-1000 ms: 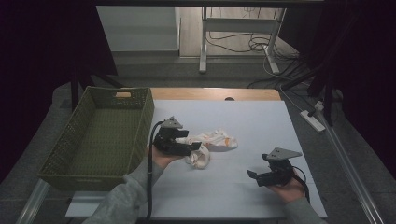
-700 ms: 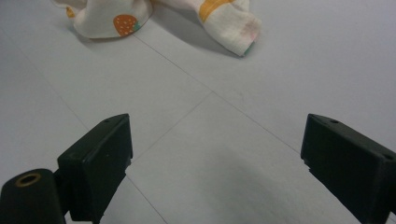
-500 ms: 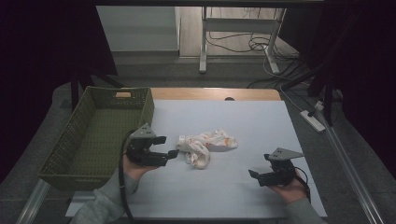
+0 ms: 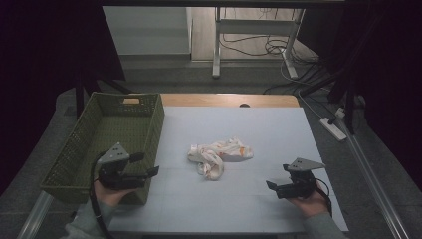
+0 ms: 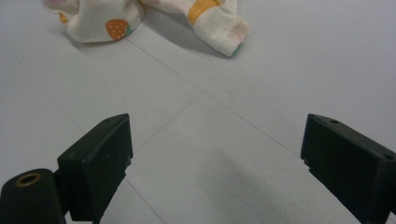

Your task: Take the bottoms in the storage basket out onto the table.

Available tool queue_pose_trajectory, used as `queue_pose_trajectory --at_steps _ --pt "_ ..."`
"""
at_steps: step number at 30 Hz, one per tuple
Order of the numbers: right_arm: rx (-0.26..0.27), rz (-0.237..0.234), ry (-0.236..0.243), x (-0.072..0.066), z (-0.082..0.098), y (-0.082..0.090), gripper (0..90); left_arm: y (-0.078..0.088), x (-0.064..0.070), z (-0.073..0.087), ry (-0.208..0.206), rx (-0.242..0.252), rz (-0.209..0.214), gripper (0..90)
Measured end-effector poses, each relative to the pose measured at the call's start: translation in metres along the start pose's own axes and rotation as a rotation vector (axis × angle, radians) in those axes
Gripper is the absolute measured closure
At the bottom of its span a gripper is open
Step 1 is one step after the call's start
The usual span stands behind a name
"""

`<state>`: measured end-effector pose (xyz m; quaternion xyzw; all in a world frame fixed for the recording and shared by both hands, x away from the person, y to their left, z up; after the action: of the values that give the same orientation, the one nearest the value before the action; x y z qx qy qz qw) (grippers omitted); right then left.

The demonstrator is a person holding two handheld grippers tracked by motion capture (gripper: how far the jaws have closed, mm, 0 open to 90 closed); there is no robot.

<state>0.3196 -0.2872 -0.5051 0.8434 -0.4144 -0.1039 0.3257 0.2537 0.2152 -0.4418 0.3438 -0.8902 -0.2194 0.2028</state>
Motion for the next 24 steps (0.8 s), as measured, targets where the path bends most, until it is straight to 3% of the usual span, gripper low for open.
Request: queue_pose_trajectory --at_steps 5,24 --pt "0.008 0.004 -0.003 0.001 0.000 0.001 9.3 0.009 -0.006 0.011 0.027 0.015 -0.009 24.5" --pt "0.065 0.013 -0.005 0.002 -0.002 0.009 9.5 0.009 -0.001 0.013 0.019 0.008 -0.008 22.6"
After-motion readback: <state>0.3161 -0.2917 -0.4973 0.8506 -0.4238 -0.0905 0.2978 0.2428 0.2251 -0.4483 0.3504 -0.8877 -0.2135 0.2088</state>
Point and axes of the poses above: each handheld gripper's, and its own axes: y roughly backward along the jaws, z roughly out of its underside, x roughly to its right, the point moved 2 cm from there along -y, roughly forward along the jaws, and after that the axes turned 7 degrees about z, right-handed, at the moved point
